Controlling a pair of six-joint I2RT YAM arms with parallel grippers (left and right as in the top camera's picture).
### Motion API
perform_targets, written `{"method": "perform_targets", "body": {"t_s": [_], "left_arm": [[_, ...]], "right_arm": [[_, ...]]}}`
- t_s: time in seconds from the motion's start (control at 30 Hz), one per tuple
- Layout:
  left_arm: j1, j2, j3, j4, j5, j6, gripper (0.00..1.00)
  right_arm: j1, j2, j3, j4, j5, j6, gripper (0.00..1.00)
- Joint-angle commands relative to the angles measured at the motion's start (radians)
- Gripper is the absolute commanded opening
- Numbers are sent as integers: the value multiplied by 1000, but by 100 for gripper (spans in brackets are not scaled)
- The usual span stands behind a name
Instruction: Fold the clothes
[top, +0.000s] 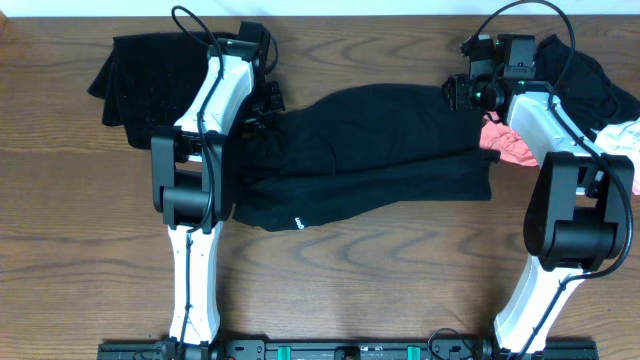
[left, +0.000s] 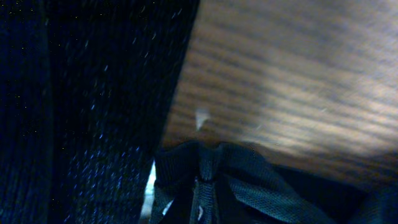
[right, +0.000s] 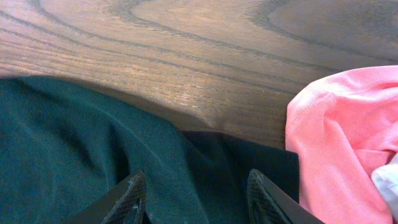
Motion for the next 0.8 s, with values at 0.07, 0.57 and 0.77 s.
{"method": "perform_targets", "body": {"t_s": [0.07,0.57,0.77], "left_arm": [[1,-42,34,19,-1,26,6],[0,-239,34,19,-16,51,6],[0,-264,34,16,-20,56,6]], "right_arm": [[14,18,14,-2,-11,11,50],[14,18,14,-1,-11,11,50],[14,23,14,30,1,4,50]]}}
